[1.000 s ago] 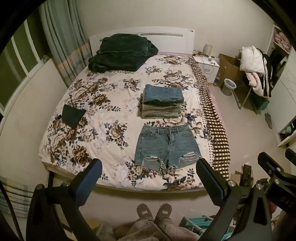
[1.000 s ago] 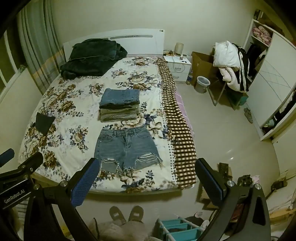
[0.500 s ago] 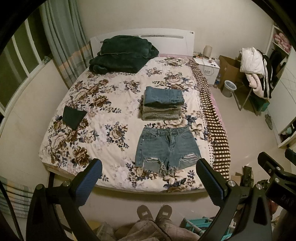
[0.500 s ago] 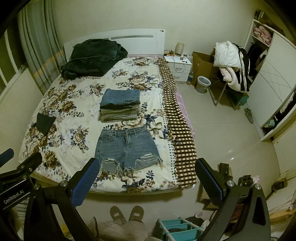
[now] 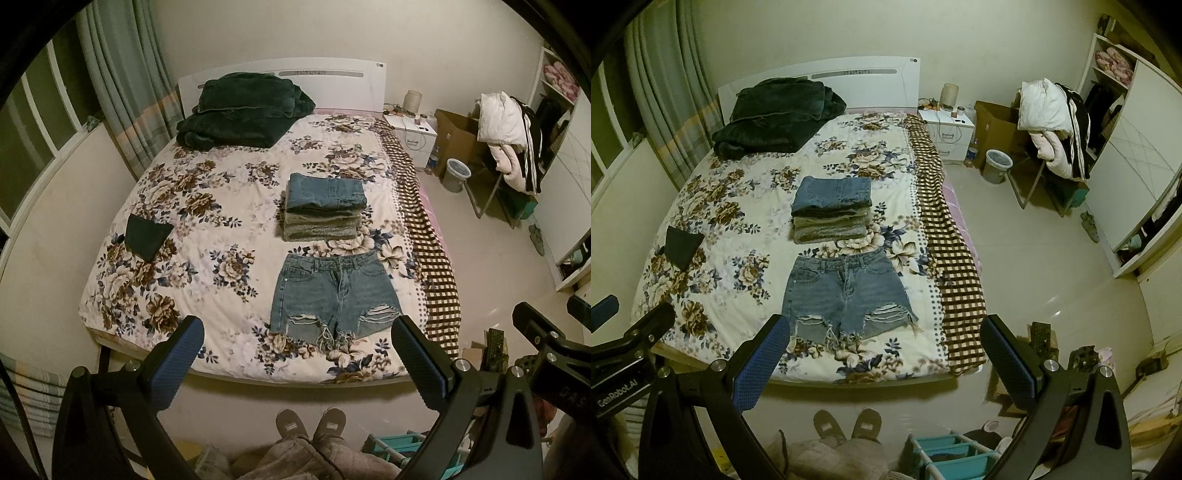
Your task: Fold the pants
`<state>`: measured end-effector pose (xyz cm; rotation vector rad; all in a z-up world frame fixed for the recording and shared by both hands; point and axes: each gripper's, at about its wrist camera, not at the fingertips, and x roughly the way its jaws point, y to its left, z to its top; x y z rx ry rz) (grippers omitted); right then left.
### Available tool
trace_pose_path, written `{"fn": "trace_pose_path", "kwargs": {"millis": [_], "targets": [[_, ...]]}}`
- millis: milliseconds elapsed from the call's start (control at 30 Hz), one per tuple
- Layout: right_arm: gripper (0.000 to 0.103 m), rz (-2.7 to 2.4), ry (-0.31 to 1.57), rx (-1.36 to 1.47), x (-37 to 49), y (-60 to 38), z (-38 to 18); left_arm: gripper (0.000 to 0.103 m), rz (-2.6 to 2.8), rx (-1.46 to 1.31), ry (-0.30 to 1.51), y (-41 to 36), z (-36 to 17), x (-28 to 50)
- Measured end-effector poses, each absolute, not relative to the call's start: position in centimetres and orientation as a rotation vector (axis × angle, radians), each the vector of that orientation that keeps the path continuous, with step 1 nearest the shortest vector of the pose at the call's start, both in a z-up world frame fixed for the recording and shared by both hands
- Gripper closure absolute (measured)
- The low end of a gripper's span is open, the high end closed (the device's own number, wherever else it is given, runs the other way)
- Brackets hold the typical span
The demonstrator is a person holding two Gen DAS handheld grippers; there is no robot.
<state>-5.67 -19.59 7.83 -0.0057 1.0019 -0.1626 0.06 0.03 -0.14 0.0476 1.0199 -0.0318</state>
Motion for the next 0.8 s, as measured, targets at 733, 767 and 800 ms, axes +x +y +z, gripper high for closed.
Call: {"fn": "trace_pose_path", "kwargs": {"millis": [733,767,800], "targets": [[0.000,-0.160,0.998,0.006,-5.4,-19.7,8.6,0.000,-0.029,0.045,1.013,0.0,0.3,0.4],[0.000,-0.160,0.996,0.006,-5.4,-19.8,8.9,0.000,-0.029,0.045,1.013,0.0,0.5,0.5],[0.000,-0.159,0.996,0.007,-5.4,-19.8,8.9,0.000,-0.028,0.047,1.012,0.0,0.5,0.5]]}}
